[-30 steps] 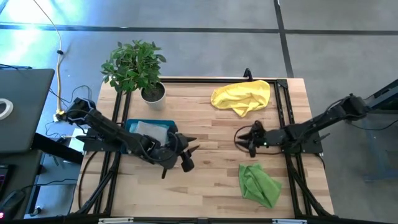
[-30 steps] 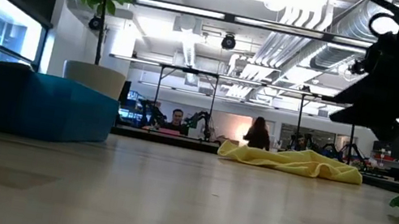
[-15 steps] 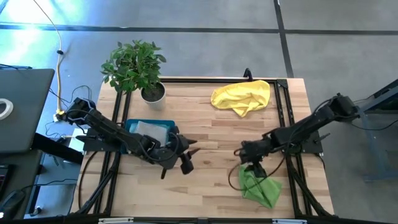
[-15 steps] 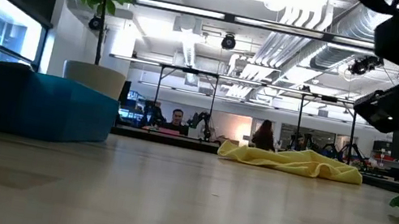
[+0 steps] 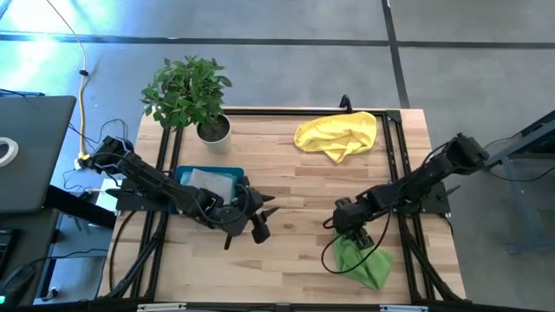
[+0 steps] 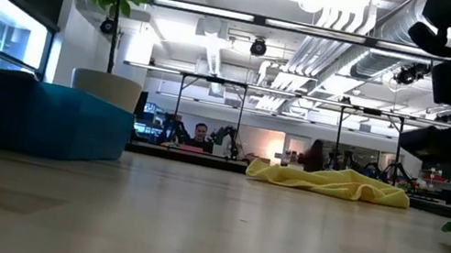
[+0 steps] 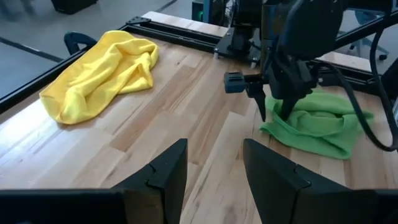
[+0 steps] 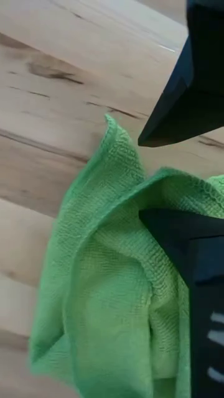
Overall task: Fold microfiber towels
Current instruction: Fold the green towel on the table
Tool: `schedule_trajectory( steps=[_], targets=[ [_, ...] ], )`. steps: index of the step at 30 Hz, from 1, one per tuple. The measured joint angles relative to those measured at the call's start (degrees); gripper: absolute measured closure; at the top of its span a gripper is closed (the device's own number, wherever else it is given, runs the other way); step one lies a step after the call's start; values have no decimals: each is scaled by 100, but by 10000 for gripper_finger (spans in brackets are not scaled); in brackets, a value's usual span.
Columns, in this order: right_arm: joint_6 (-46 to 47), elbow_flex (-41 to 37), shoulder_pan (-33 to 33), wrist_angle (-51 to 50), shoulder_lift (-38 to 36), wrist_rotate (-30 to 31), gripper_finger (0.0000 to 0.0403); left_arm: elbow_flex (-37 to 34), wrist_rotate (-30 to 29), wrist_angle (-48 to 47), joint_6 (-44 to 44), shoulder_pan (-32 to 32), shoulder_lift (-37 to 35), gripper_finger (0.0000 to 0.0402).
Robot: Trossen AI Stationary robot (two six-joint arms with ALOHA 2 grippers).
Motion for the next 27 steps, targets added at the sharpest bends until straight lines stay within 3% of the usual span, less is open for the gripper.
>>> schedule_trajectory(
  steps=[5, 12, 20, 27],
  targets=[
    [12, 0, 13, -85, -3, -7, 272, 0, -2, -2, 0, 0, 0, 255],
    [604, 0, 13, -96, -3, -9, 392, 0, -2, -2, 0, 0, 0, 255],
    [1709, 402, -4, -432, -122, 97, 399, 0, 207, -1, -4, 0, -2, 255],
    [2450, 1795, -4, -1729, -133, 1468, 401, 0, 370, -8, -307, 1, 68, 255]
  ],
)
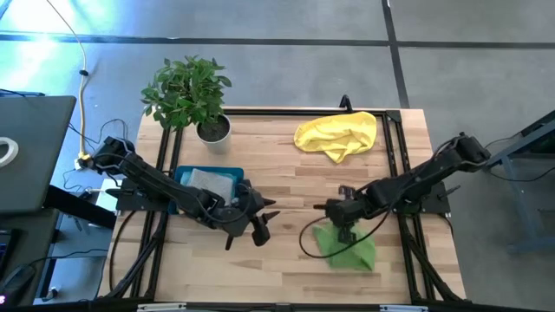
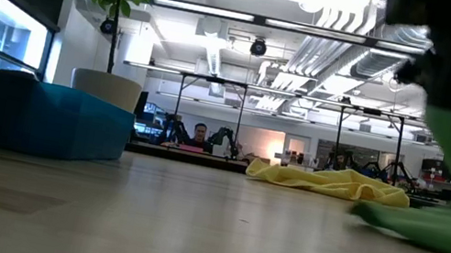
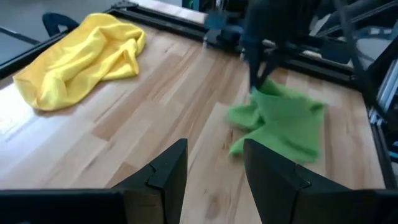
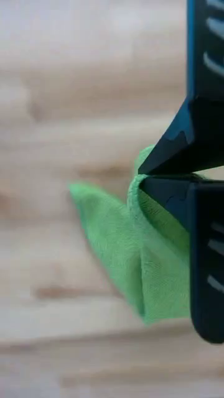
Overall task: Fold microfiber towels
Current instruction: Fold the green towel on the table
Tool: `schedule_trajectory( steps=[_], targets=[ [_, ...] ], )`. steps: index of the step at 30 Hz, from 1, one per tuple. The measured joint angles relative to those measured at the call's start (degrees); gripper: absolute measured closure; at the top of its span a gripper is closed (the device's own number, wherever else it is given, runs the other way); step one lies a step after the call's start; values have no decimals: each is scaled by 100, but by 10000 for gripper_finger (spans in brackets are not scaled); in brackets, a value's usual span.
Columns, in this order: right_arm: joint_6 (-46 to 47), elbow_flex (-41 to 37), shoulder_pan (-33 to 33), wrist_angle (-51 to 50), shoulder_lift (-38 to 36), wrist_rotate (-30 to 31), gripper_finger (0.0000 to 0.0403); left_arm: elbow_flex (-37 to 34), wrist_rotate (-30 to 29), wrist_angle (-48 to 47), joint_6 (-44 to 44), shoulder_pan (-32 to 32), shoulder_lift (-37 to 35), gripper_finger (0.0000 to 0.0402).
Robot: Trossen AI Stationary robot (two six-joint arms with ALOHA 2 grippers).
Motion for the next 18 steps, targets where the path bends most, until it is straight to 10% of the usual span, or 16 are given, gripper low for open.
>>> schedule_trajectory(
  steps=[8, 18],
  targets=[
    [147, 1160, -123, -707, 4, 2255, 402, -8, -134, 592, -27, 83, 267, 255],
    [159, 1923, -461, -732, 6, 2663, 402, 5, -344, 1765, 869, 347, 1015, 255]
  ],
)
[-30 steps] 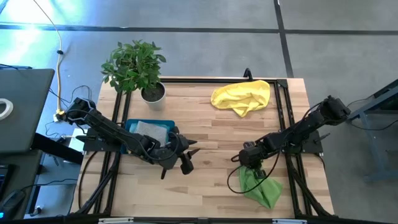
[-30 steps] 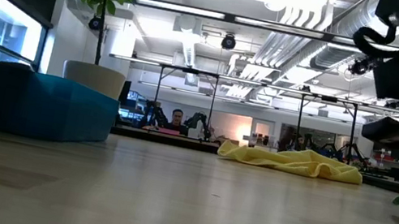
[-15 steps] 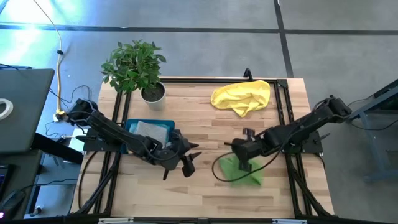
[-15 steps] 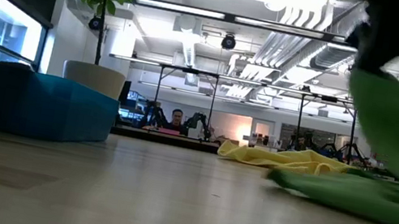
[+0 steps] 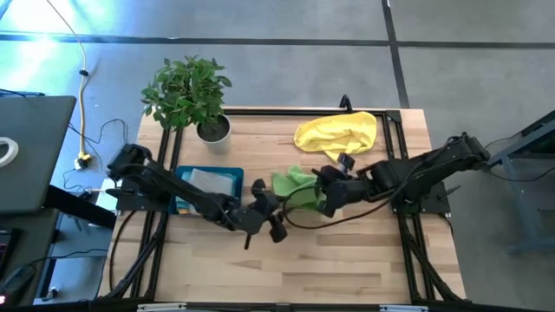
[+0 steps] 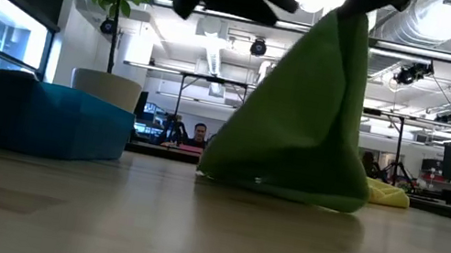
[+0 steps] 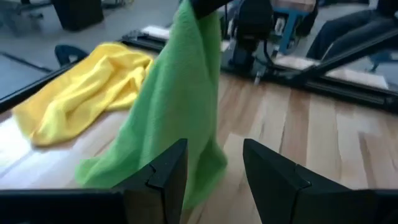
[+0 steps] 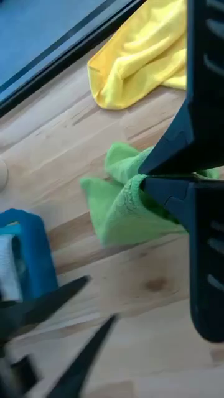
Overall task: Fold microfiber towels
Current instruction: Fold the green towel on the table
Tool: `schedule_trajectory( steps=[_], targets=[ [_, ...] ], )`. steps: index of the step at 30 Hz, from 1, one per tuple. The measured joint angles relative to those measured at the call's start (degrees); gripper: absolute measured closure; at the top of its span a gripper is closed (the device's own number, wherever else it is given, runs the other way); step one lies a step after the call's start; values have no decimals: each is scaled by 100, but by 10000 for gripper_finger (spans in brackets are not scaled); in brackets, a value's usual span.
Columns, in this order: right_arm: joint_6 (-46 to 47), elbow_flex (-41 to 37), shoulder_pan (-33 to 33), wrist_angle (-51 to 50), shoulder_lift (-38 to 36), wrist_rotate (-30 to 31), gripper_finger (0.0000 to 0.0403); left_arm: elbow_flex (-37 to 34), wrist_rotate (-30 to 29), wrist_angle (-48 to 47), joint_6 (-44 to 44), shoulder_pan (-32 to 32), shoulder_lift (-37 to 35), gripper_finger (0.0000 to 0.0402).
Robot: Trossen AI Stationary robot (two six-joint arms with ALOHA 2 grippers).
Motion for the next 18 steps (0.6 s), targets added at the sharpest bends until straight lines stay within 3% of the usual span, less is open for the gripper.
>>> schedule_trajectory(
  steps=[5, 13, 18],
  targets=[
    [586, 122, -62, 97, 0, 5, 403, -1, -339, 902, 662, 119, 265, 255],
    [1251, 118, -354, 320, 22, -9, 403, -5, -721, 1982, 2652, 268, 493, 255],
    [1194, 115, -524, 491, 22, 0, 403, -5, -830, 2310, 2957, 402, 490, 255]
  ],
)
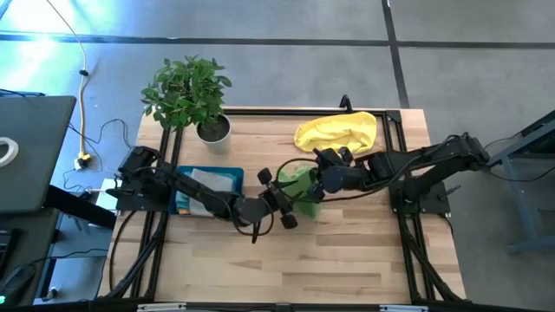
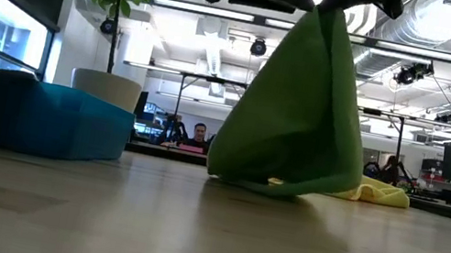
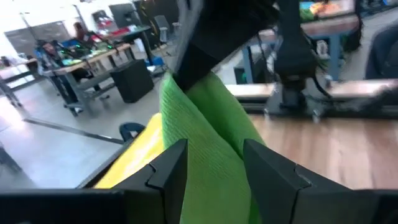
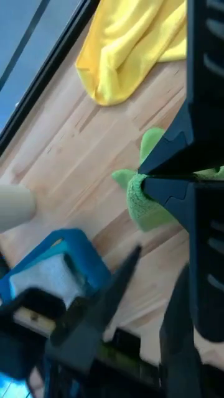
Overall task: Fold microfiber towels
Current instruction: Fold the green towel on the table
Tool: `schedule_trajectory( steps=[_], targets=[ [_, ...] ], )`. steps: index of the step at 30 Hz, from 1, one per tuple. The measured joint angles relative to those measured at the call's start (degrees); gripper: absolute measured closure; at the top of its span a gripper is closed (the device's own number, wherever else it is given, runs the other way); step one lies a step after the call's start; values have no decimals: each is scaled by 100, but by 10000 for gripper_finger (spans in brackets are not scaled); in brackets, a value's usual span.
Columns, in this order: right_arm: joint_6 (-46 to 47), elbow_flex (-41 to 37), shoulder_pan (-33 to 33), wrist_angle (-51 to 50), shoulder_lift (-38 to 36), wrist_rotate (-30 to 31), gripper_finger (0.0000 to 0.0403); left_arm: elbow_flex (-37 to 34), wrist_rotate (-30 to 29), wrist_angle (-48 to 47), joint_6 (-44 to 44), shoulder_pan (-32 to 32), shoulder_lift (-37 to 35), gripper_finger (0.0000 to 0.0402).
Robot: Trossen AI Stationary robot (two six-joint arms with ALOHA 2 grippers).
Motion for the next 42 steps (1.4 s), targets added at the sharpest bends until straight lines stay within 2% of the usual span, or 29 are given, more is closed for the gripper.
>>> schedule_trajectory(
  steps=[9, 14, 21, 24, 29, 33, 37, 42],
  targets=[
    [-484, -2, -27, 836, 0, -6, 403, 2, 192, 654, 371, 326, -4, 255],
    [-505, -2, -29, 901, 0, -5, 403, 2, 183, 1151, 492, 395, -4, 255],
    [-704, -4, -28, 937, 0, -8, 403, 2, 158, 997, 785, 471, -4, 255],
    [-761, -7, -16, 949, 0, -9, 403, 2, -266, 802, 787, 482, -4, 255],
    [-772, -9, -14, 939, 0, -46, 403, 2, -1609, 540, 833, 476, -4, 255],
    [-882, -9, -18, 883, 0, -115, 403, 2, -2367, 355, 928, 416, -4, 255],
    [-916, -9, -12, 866, 0, -144, 403, 2, -2601, 74, 901, 354, -4, 255],
    [-1001, -9, -14, 864, 0, -143, 403, 2, -2604, -788, 144, 276, -4, 255]
  ],
)
